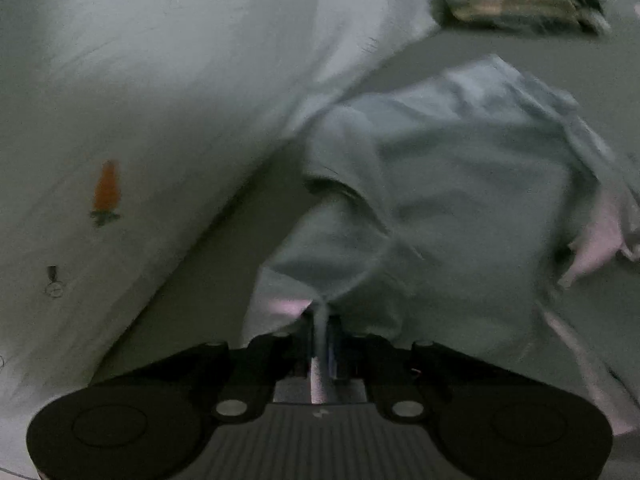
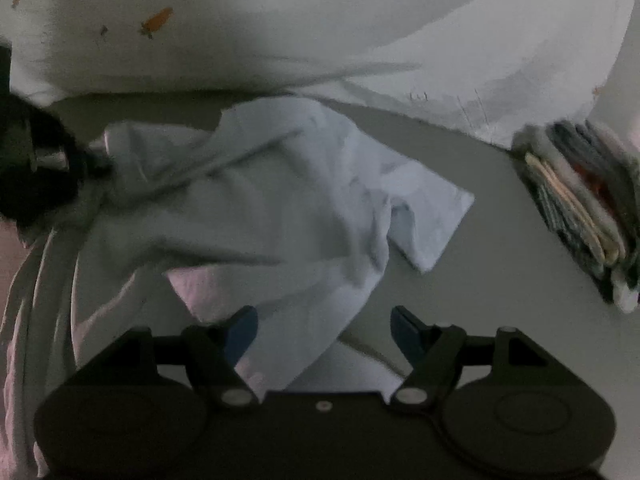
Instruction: Fold clothes
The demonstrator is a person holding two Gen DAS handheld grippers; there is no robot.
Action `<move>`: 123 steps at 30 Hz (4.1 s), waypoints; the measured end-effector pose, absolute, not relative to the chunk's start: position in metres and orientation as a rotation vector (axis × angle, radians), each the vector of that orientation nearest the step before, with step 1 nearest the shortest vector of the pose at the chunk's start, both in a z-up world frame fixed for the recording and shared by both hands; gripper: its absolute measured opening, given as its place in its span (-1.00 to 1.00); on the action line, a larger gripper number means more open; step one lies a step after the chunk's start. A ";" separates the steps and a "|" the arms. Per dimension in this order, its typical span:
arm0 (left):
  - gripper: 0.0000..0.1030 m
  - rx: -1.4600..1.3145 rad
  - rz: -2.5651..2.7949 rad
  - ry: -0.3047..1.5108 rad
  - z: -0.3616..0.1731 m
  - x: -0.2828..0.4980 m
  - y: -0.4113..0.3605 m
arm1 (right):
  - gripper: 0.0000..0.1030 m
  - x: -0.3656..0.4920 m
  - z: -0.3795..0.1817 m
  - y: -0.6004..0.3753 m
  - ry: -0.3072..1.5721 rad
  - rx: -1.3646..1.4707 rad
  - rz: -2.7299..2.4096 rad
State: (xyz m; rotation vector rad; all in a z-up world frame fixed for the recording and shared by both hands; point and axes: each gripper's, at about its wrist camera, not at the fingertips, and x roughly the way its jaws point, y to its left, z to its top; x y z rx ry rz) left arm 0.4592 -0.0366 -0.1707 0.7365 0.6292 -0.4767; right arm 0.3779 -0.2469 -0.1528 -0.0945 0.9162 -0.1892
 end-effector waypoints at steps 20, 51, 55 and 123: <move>0.32 -0.052 -0.163 1.085 -0.175 0.392 0.064 | 0.10 0.365 -0.181 -0.272 0.966 0.177 -0.066; -0.84 -0.073 -0.004 1.169 -0.208 0.209 -0.029 | -0.96 0.301 -0.199 -0.390 0.853 0.059 -0.070; -0.86 -0.115 0.108 1.082 -0.168 0.198 -0.012 | -0.95 0.284 -0.154 -0.377 0.830 -0.057 -0.067; 1.00 0.039 -0.058 1.280 -0.233 0.183 0.026 | -0.88 0.107 -0.168 -0.296 0.781 -0.684 -0.432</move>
